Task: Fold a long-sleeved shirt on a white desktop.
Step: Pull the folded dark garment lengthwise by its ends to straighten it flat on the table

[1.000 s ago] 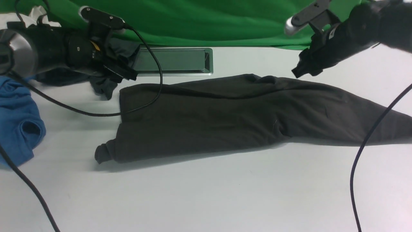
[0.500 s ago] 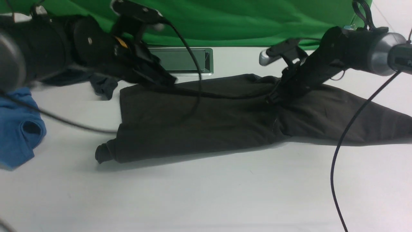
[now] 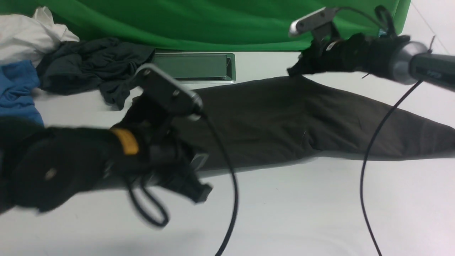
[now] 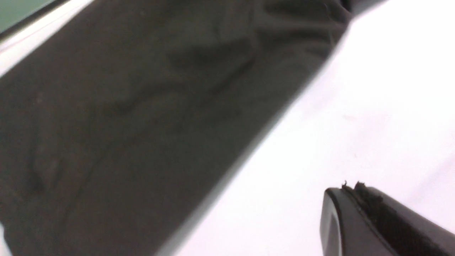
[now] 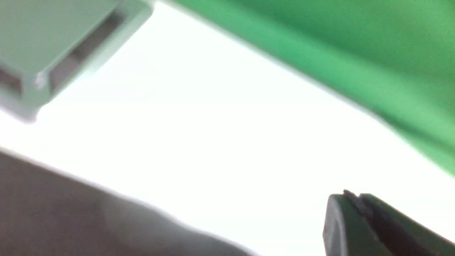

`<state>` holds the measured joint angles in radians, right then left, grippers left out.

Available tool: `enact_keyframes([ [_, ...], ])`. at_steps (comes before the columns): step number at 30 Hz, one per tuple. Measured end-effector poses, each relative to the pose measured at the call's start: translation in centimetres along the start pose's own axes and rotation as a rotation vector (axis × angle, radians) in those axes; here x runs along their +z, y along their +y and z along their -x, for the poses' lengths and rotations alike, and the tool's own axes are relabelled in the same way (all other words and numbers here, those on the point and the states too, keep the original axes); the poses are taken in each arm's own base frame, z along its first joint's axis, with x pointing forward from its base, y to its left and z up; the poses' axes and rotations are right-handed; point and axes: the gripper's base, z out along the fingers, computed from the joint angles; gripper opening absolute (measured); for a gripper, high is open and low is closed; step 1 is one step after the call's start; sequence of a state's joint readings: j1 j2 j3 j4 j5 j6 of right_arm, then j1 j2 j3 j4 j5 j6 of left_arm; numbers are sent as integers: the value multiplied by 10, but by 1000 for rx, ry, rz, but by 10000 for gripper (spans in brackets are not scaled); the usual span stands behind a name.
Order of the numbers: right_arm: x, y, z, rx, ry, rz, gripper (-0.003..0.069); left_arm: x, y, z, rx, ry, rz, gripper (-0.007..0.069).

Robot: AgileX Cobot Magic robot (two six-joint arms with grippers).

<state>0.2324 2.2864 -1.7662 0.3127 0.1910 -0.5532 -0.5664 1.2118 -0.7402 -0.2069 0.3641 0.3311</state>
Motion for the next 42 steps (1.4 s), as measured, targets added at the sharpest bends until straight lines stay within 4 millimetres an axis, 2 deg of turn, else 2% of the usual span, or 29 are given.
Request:
enact_keyframes([
  [1,-16,-7,11,-7,8,8,43,-8,-2,-10,0,6,-3,17],
  [2,-19,-8,13,-9,11,11,43,-8,-2,-10,0,6,-3,17],
  [4,-59,-24,31,-34,75,39,55,-18,-4,-19,3,7,-6,17],
  [6,-91,-39,38,-23,127,44,58,-24,-5,-22,7,4,-6,17],
  [8,-126,-59,34,22,178,19,61,-30,-6,-23,9,-9,-7,17],
  [10,-155,-79,19,92,229,-27,62,-36,-7,-23,11,-26,-4,17],
  [14,-204,-115,-36,307,364,-127,85,-44,-6,-22,29,-56,7,17],
  [15,-211,-122,-48,366,385,-152,98,-45,-6,-22,30,-58,7,17],
  [17,-224,-136,-79,511,457,-198,175,-45,-7,-22,30,-59,7,17],
  [18,-226,-139,-87,544,482,-203,213,-45,-7,-22,29,-56,5,17],
  [20,-226,-142,-105,596,537,-205,335,-45,-7,-22,26,-50,2,17],
  [21,-226,-142,-106,599,540,-205,348,-45,-7,-22,24,-50,1,17],
  [22,-220,-143,-114,625,561,-206,451,-45,-8,-22,12,-52,-5,17],
  [25,-207,-147,-124,666,556,-224,575,-45,-8,-23,9,-50,-13,17],
  [26,-207,-147,-124,667,555,-224,578,-45,-8,-23,8,-50,-14,17],
  [34,-166,-150,-160,709,618,-220,602,-45,-9,-24,24,-38,-21,17],
  [42,-152,-150,-174,722,637,-216,587,-45,-9,-24,31,-35,-23,17],
])
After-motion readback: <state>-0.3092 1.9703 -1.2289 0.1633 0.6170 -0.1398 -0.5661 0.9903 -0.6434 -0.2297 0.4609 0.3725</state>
